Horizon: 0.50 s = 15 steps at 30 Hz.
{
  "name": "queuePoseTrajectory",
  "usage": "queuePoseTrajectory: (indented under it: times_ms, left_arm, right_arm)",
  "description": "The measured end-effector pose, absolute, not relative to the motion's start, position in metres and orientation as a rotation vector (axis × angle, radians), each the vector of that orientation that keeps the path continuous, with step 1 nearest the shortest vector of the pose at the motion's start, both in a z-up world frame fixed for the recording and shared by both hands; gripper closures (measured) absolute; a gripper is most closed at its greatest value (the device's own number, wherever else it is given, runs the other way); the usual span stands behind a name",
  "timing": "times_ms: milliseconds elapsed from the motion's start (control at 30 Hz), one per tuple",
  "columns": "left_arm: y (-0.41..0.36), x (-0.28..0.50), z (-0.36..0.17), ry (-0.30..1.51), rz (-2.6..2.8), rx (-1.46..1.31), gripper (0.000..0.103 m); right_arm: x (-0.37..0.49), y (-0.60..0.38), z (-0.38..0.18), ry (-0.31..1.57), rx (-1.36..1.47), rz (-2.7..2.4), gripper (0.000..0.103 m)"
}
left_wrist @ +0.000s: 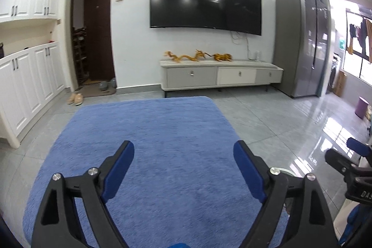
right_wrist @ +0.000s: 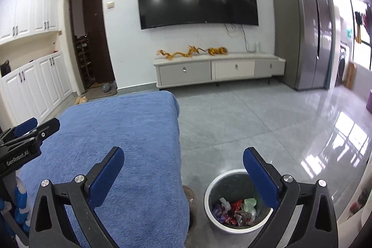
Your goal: Collect trash
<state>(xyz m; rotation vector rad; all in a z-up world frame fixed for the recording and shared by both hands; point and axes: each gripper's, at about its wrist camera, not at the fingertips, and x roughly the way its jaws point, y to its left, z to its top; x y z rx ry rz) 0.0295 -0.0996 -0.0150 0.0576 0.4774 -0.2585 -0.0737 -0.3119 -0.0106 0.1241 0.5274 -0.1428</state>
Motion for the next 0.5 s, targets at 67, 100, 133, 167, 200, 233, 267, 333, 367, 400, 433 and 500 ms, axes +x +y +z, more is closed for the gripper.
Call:
queuePoseTrajectory:
  times_ms: [67,100,133,167,200,233,267,333,367,400,433,500]
  left_arm:
    - [-0.094,0.023,-0.012,0.463,-0.245,0.048,0.013]
    - [-0.091,0.019,-0.01,0.451,-0.24,0.045,0.013]
    - [-0.09,0.015,-0.009,0.441,-0.236,0.044,0.012]
    - [-0.086,0.01,-0.007,0.431,-0.229,0.043,0.011]
    - [-0.086,0.008,-0.005,0.421,-0.223,0.039,0.009]
    - [-0.083,0.004,-0.001,0.409,-0.218,0.033,0.007]
    - [-0.081,0.0,0.001,0.398,-0.216,0.027,0.003]
    - [-0.075,-0.007,0.006,0.369,-0.208,0.013,0.0]
    - [-0.072,-0.012,0.008,0.357,-0.202,0.006,0.0]
    - [-0.071,-0.015,0.01,0.348,-0.197,0.001,0.0]
    - [-0.069,-0.016,0.012,0.341,-0.191,-0.001,0.0]
    - [-0.068,-0.02,0.015,0.331,-0.181,-0.001,0.0]
  right_arm:
    - [-0.078,-0.305,-0.007,0.51,0.108,-0.139,0.0]
    - [-0.08,-0.302,-0.004,0.498,0.1,-0.138,0.0]
    - [-0.082,-0.299,-0.001,0.484,0.093,-0.137,0.0]
    - [-0.085,-0.295,0.002,0.471,0.085,-0.137,0.0]
    - [-0.087,-0.294,0.005,0.461,0.078,-0.139,0.0]
    - [-0.089,-0.292,0.007,0.449,0.07,-0.142,0.0]
    - [-0.095,-0.291,0.008,0.437,0.062,-0.145,0.0]
    - [-0.097,-0.287,0.012,0.412,0.045,-0.153,0.0]
    - [-0.098,-0.285,0.013,0.401,0.039,-0.159,0.0]
    - [-0.1,-0.285,0.014,0.391,0.034,-0.163,0.0]
    - [-0.101,-0.284,0.014,0.382,0.031,-0.168,0.0]
    - [-0.104,-0.282,0.014,0.364,0.033,-0.173,0.0]
